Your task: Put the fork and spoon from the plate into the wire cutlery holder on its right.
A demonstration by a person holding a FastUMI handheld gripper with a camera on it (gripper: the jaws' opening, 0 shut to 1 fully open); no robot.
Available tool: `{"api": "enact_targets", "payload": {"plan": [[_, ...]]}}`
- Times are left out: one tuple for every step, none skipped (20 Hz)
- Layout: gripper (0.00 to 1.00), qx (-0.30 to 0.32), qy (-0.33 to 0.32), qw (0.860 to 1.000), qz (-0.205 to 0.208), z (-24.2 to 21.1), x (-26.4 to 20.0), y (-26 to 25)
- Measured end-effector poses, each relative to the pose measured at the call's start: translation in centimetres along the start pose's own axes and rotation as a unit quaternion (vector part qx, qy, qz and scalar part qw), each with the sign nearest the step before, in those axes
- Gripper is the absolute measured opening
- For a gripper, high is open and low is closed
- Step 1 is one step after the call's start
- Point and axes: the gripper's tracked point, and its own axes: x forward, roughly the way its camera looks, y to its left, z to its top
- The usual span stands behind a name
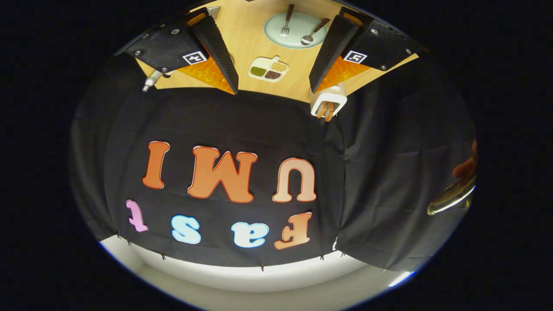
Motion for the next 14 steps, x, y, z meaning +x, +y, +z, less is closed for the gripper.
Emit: {"api": "enact_targets", "payload": {"plan": [[0.98, 0.001, 0.027, 1.000, 0.001, -1.4, 0.6, 0.3], [0.98, 0.003, 0.056, 0.998, 0.004, -3.0, 1.1, 0.7], [0.98, 0.003, 0.089, 0.996, 0.007, -4.8, 1.7, 1.1], [0.98, 0.002, 0.126, 0.992, 0.013, -6.6, 2.0, 1.2], [0.98, 0.000, 0.167, 0.986, 0.020, -8.5, 2.4, 1.5], [0.96, 0.003, 0.208, 0.978, 0.028, -10.9, 2.2, 2.1], [0.96, 0.007, 0.245, 0.969, 0.037, -13.1, 2.2, 2.5], [0.95, 0.015, 0.274, 0.961, 0.045, -14.9, 2.5, 3.0], [0.94, 0.021, 0.303, 0.951, 0.051, -16.6, 2.6, 3.4], [0.93, 0.027, 0.327, 0.943, 0.057, -18.0, 2.7, 4.0], [0.92, 0.029, 0.349, 0.935, 0.059, -19.2, 2.9, 4.1], [0.91, 0.027, 0.370, 0.926, 0.064, -20.6, 2.8, 4.2], [0.88, 0.026, 0.395, 0.916, 0.066, -22.0, 2.8, 4.0], [0.87, 0.029, 0.425, 0.902, 0.069, -23.2, 2.4, 4.2]]}}
